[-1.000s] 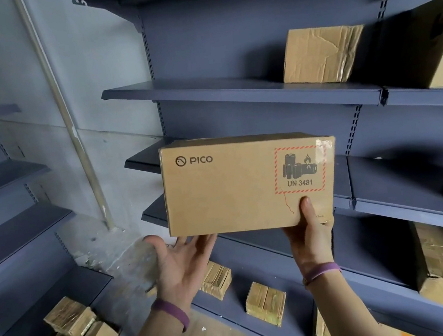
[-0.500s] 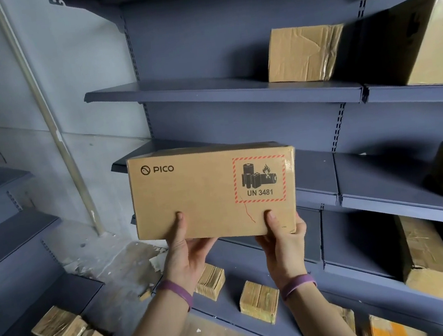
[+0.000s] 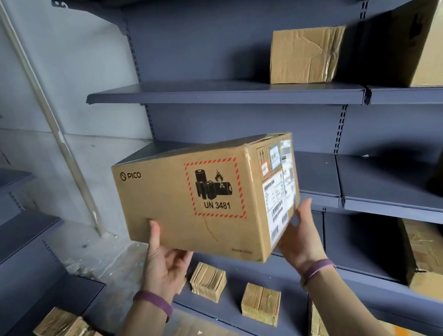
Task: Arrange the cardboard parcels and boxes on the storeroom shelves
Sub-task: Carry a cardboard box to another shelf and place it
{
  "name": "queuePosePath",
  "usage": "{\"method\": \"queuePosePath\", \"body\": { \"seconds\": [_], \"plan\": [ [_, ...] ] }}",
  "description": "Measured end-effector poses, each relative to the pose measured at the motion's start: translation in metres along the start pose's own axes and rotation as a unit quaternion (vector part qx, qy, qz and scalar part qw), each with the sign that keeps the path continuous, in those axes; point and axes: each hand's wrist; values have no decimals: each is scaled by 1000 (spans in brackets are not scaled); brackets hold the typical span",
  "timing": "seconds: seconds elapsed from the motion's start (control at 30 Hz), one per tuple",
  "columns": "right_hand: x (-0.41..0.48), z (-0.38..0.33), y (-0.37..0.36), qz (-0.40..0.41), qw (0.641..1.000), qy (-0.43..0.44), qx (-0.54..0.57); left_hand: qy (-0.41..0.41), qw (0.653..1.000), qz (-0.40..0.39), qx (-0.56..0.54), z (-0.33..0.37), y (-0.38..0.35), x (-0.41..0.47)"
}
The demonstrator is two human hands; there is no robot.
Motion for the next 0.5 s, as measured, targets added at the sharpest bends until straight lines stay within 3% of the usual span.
{"method": "queuePosePath", "body": {
  "seconds": [0.07, 0.33, 0.5],
  "plan": [
    [8, -6, 7, -20, 999, -8, 48, 5, 1000, 1, 16, 2, 4, -1],
    [5, 2, 13, -23, 996, 88, -24, 43, 993, -30, 109, 8, -12, 7],
    [7, 12, 17, 2, 992, 121, -32, -9, 973, -54, 223, 5, -19, 7]
  ]
}}
Point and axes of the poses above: each hand's wrist, its own x-axis towards the middle knuckle, its own y-axis out of the back of the hand, z = x × y, and after that the axes turned 1 degree about -z, right-handed
